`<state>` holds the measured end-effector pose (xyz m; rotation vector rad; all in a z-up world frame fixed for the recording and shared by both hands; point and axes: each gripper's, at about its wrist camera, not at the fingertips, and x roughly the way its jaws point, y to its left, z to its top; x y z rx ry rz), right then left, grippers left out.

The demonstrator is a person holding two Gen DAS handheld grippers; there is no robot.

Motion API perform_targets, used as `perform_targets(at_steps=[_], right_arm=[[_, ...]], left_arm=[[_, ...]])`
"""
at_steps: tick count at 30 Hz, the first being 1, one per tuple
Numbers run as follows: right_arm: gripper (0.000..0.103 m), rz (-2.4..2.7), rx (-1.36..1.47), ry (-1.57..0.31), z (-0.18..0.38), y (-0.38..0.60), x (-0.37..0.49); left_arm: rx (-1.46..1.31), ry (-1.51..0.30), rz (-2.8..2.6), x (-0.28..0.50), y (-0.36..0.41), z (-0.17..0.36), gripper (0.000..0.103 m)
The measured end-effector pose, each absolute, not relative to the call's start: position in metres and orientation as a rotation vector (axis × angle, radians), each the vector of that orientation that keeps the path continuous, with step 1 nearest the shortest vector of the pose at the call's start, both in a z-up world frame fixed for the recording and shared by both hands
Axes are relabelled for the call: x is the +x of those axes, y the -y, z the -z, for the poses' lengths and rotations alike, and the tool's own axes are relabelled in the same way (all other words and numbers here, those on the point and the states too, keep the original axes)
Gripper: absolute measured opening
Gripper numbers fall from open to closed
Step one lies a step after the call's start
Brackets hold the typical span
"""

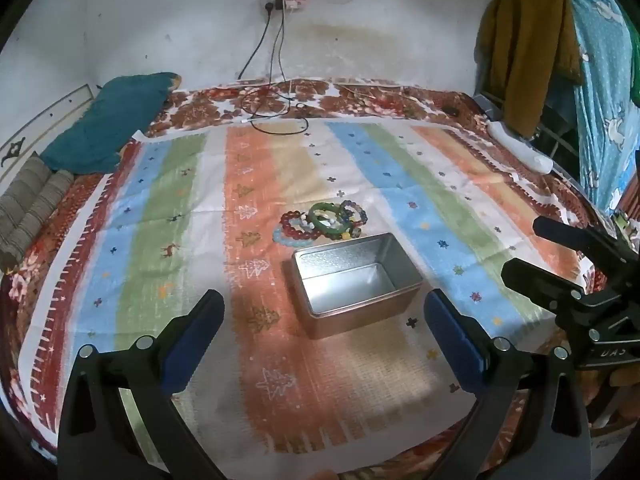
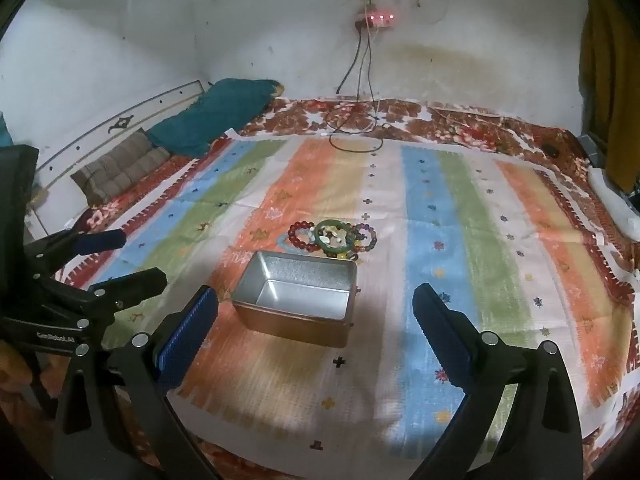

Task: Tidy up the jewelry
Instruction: 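Move both grippers toward the bracelet pile beside the silver tin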

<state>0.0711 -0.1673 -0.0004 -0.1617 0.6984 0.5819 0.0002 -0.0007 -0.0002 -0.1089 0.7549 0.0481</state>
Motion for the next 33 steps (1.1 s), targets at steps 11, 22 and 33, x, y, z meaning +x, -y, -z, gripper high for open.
perform_targets(at_steps=[11, 22, 33], right_arm=[[0.099, -0.575, -0.140, -0.708, 0.011, 0.171, 0.074], [0.099, -0.556, -0.127, -0.739, 0.008, 0.170, 0.082], [0.099, -0.545, -0.134, -0.746, 0.009, 0.171, 0.083]], left_arm=[[-0.120, -0.763, -0.053, -0.002, -0.003, 0.002, 0.097], [-0.126, -0.771, -0.055, 0.002, -0.015, 0.004, 0.098], [-0.132, -0.771, -0.071, 0.000, -0.007, 0.003, 0.097]])
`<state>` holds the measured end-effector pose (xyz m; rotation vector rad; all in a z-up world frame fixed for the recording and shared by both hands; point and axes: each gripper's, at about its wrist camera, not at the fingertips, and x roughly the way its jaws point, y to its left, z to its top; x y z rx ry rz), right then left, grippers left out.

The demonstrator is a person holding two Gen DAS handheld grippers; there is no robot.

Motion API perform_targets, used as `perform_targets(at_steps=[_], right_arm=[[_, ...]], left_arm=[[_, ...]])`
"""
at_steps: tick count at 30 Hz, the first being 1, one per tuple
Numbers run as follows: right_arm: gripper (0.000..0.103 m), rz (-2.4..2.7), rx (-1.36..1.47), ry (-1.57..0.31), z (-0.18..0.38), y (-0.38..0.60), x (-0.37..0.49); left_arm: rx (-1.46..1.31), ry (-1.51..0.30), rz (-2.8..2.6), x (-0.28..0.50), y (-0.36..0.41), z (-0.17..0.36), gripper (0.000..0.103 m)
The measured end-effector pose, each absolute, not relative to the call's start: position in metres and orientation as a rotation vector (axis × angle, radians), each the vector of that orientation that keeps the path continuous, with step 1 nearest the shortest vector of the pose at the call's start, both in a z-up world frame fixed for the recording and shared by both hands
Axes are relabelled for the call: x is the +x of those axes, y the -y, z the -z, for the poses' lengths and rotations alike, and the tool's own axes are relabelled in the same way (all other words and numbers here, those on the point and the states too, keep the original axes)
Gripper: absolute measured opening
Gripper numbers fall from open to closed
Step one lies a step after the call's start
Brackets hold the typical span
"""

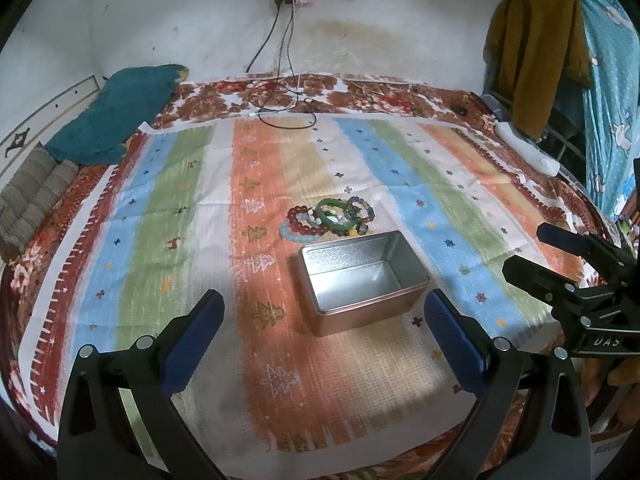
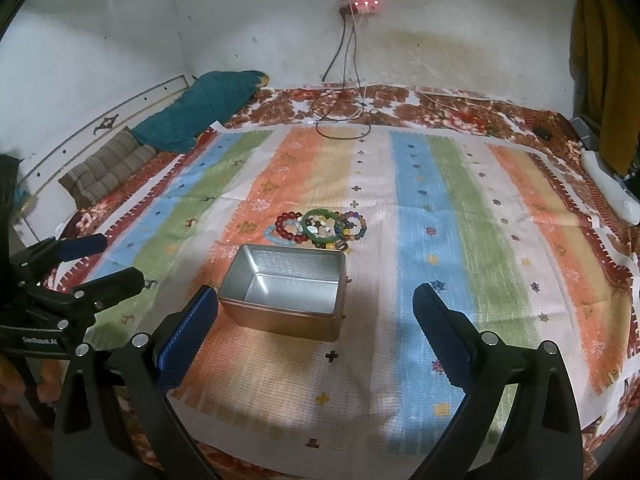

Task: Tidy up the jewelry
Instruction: 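Move both grippers toward the bracelet pile beside the silver tin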

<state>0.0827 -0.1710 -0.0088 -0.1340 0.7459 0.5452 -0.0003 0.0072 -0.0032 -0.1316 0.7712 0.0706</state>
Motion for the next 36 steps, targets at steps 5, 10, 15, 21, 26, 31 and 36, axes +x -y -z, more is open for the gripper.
perform_targets(at_steps=[5, 10, 15, 21, 26, 31, 36], right_arm=[[0.099, -0.537, -0.134, -0.751, 0.010, 0.172, 0.084], [0.099, -0.528, -0.139, -0.757, 0.009, 0.170, 0.085], [0.099, -0.521, -0.132, -0.766, 0.010, 0.169, 0.086], [0.099, -0.523, -0.137, -0.775, 0.010, 0.167, 0.087], [0.099, -0.523, -0.137, -0.786, 0.011, 0.165, 0.089], [0.099, -0.515, -0.138, -0.793, 0.012, 0.164, 0.092], [0.099, -0.505, -0.138, -0.795, 0.013, 0.162, 0.097]], left_arm=[[-0.154, -0.767, -0.080, 0.000, -0.008, 0.004, 0.097], [-0.175, -0.783, -0.092, 0.004, -0.014, 0.006, 0.097], [-0.181, -0.793, -0.101, 0.006, -0.016, 0.007, 0.097], [-0.194, -0.791, -0.092, 0.006, -0.019, 0.009, 0.097], [-0.197, -0.792, -0.092, 0.006, -0.020, 0.010, 0.097], [-0.192, -0.796, -0.096, 0.006, -0.020, 0.012, 0.097], [-0.190, -0.801, -0.119, 0.012, -0.022, 0.014, 0.097]])
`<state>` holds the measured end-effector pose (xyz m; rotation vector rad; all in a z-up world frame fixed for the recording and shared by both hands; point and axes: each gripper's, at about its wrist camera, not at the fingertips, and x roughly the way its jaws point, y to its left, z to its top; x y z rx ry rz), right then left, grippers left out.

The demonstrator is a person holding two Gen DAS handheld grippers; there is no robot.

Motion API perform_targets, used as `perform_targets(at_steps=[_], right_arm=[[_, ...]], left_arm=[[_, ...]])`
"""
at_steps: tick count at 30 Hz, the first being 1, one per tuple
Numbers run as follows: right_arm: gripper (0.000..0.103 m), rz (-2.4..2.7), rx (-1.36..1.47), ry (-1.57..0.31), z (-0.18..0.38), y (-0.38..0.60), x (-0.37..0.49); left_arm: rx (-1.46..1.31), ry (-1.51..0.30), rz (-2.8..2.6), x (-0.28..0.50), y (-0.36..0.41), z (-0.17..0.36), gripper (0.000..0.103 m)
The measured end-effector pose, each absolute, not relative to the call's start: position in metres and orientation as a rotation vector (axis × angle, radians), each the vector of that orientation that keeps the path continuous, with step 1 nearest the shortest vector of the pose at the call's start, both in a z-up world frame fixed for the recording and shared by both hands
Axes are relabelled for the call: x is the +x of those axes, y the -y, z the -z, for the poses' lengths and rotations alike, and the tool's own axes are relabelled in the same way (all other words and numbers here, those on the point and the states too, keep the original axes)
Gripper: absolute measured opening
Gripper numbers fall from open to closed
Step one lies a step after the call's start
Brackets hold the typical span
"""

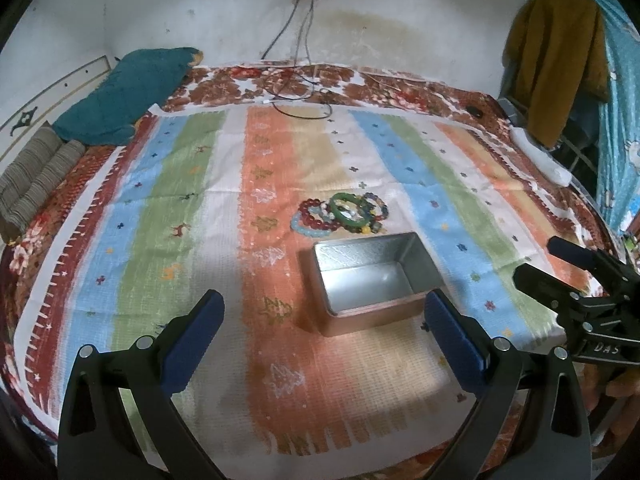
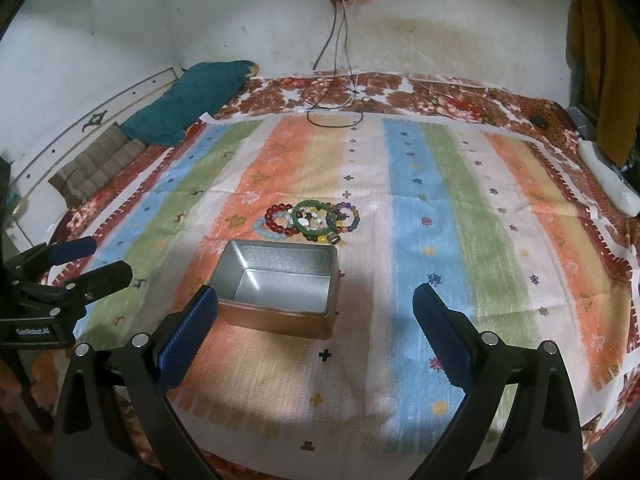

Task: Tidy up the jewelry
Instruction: 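Move both grippers toward the bracelet pile beside the silver tin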

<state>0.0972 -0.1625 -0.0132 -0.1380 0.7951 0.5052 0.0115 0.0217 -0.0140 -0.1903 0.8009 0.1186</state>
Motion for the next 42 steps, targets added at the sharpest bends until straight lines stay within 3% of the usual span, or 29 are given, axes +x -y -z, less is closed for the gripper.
perform_targets(at_steps=[42], right_arm=[[0.099, -0.446, -0.155, -0.906, 0.025, 0.137, 0.201]], left_arm=[[-0.130, -0.920, -0.232, 0.121, -0.048, 0.026, 0.097]])
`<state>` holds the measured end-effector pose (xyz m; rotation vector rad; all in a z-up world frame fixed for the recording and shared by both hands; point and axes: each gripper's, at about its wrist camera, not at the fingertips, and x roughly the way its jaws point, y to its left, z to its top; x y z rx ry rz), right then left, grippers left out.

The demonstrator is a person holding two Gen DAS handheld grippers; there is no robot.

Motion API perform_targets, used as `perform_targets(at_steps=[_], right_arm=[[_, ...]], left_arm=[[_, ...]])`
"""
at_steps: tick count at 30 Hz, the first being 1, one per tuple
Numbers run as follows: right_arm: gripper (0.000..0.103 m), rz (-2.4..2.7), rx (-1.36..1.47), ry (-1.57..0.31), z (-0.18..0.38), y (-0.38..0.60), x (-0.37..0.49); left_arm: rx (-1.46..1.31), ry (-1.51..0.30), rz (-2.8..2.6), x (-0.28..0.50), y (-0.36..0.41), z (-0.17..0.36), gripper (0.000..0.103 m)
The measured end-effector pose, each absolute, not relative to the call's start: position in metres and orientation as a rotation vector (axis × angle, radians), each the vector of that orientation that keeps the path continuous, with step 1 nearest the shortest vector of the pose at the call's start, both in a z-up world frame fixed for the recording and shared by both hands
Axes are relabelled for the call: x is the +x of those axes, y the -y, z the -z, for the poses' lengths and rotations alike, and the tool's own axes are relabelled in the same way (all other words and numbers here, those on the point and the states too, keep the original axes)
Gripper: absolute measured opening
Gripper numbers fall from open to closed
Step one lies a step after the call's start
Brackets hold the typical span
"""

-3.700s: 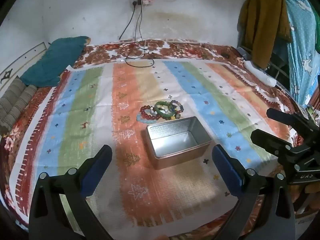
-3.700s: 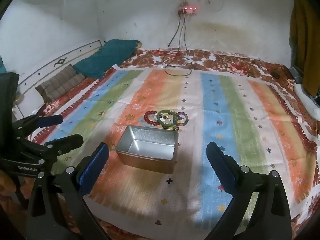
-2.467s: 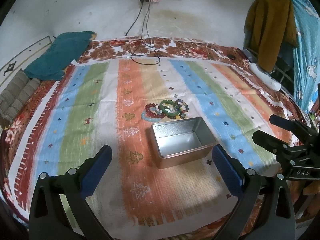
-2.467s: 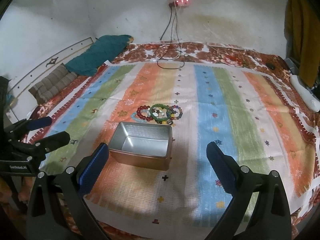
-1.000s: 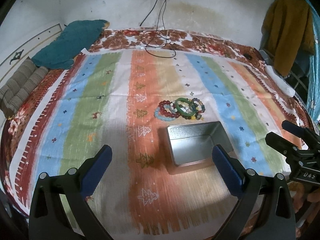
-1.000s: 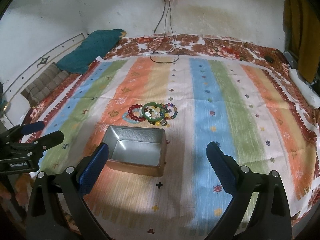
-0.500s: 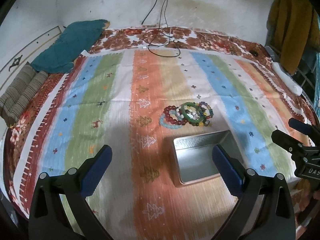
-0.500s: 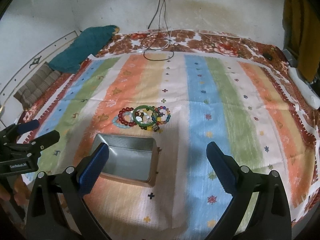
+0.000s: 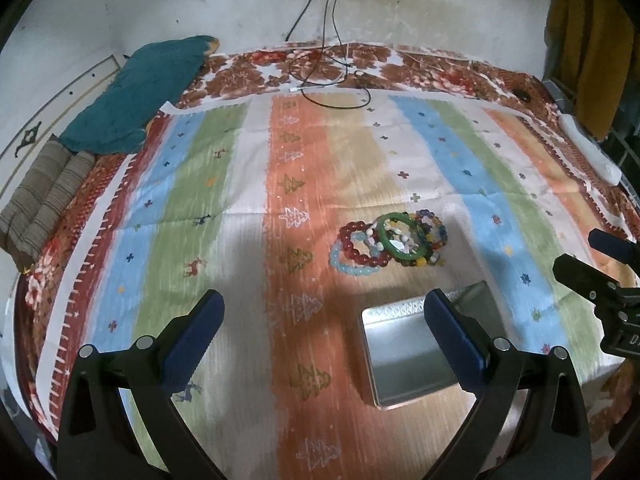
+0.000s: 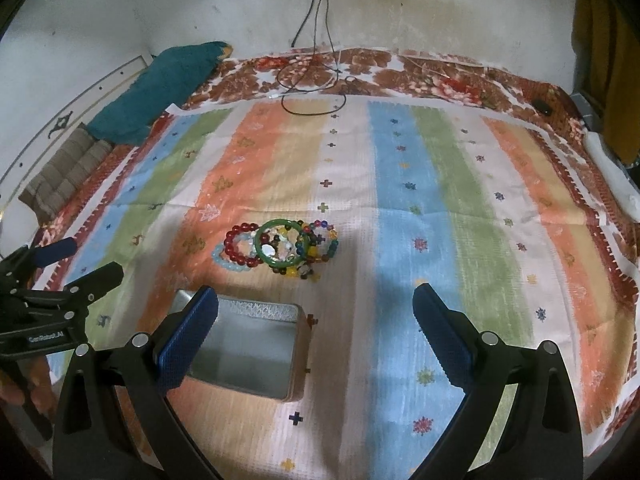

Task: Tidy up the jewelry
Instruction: 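Move both grippers toward the bracelet pile beside the silver tin, then grasp the red bead bracelet with the left gripper while the right grasps the multicolour bead bracelet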

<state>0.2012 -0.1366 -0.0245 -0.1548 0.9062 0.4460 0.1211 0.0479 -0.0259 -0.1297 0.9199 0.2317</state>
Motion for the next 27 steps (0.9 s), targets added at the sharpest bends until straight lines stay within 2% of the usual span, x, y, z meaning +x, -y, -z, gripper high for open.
perform_targets(at_steps=[27], right_arm=[[0.099, -0.405, -0.185, -1.057, 0.074, 0.117, 0.287]], left_arm=[[-0.108, -1.039, -0.252, 0.200, -0.070, 0.065, 0.097]])
